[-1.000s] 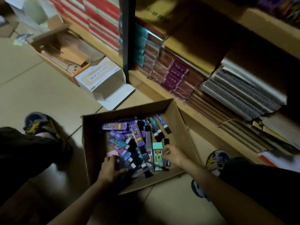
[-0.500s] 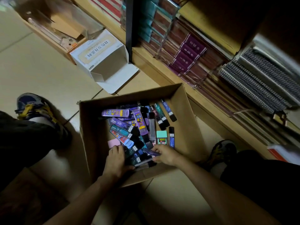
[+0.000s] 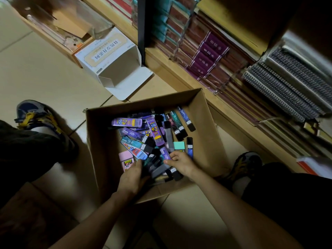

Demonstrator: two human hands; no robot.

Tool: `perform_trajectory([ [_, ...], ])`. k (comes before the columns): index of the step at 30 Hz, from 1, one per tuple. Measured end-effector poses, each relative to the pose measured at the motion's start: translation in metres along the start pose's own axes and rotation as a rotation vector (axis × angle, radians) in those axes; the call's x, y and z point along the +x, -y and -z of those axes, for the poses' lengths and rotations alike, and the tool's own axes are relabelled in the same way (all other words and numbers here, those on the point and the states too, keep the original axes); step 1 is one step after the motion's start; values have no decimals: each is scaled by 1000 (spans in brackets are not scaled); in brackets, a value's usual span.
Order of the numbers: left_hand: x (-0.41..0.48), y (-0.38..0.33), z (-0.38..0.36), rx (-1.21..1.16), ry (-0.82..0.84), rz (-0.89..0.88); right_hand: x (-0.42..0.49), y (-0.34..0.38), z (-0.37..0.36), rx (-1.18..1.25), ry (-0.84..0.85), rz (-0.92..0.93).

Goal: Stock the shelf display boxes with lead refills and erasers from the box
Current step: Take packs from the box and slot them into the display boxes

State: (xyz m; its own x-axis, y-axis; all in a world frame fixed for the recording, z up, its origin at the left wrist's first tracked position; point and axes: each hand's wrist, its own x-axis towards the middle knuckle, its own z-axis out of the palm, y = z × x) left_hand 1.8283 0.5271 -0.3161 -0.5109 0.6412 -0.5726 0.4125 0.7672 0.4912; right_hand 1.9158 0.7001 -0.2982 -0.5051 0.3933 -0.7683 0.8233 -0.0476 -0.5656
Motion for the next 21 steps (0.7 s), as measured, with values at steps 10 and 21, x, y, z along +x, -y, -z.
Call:
perform_trajectory([
  [10, 10, -20, 10, -698, 107, 150, -7, 7, 21, 190, -92, 37],
  [21, 13, -51, 33, -695, -129, 33, -17, 44, 79, 66, -54, 221],
])
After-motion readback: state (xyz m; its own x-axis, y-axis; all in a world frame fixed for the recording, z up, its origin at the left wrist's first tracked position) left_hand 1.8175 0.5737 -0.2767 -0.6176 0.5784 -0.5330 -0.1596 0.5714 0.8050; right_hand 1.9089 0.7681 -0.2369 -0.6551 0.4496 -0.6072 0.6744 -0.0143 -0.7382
